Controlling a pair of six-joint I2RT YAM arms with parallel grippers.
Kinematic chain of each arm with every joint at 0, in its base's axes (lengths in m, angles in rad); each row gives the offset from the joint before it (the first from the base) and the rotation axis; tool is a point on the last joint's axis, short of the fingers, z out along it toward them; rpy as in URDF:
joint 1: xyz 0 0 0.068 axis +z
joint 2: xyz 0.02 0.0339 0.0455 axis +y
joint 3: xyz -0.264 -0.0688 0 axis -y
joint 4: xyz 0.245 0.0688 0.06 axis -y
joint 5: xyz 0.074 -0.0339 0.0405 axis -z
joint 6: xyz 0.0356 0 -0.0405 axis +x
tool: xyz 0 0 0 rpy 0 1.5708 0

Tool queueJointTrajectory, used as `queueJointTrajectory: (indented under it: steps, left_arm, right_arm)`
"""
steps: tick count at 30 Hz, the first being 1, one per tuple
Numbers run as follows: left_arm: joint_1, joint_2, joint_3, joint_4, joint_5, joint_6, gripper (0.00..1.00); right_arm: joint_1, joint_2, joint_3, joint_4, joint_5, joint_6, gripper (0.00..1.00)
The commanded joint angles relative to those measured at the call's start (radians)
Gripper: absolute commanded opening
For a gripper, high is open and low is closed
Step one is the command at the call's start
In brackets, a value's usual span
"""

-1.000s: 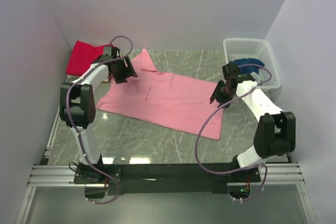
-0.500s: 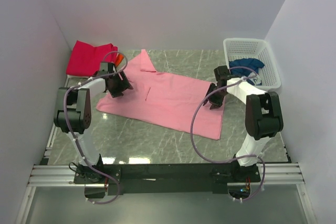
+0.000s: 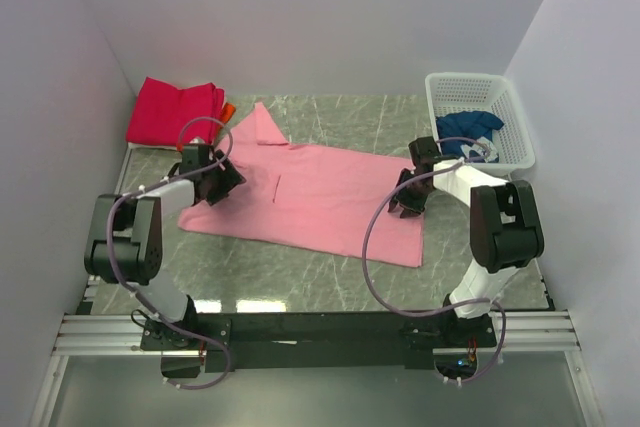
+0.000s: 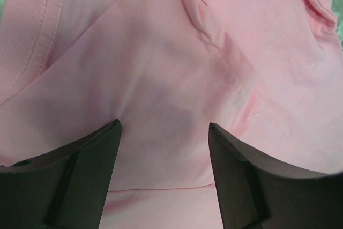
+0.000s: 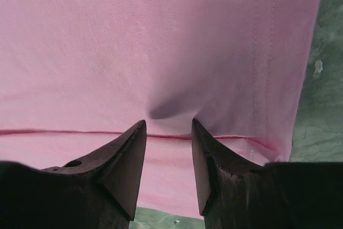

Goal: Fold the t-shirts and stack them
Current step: Fold the tshirt

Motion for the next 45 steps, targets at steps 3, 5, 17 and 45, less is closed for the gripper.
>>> queueJointTrajectory:
  steps: [3,5,17,45]
  left_arm:
    - [0.002,-0.105,-0.17,-0.165,-0.092,-0.062,0.75]
    - [0.001,-0.171,-0.22,-0.179,-0.1,-0.077,0.75]
    - [-0.001,-0.556,-0.434,-0.289,-0.099,-0.157,0.77]
    - [-0.002,-0.246,0.166,-0.343,-0.028,0.049,0.8]
  right_arm:
    - [0.007,-0.061,-0.149,-0.082,0.012,0.01,0.47]
    - [0.005,-0.098,-0.192,-0.088,0.012,0.018,0.47]
    - [0.004,-0.316,-0.367,-0.108,0.013,0.044,0.47]
    - [-0.036,-0.309,0.095,-0.284,0.258,-0.002,0.48]
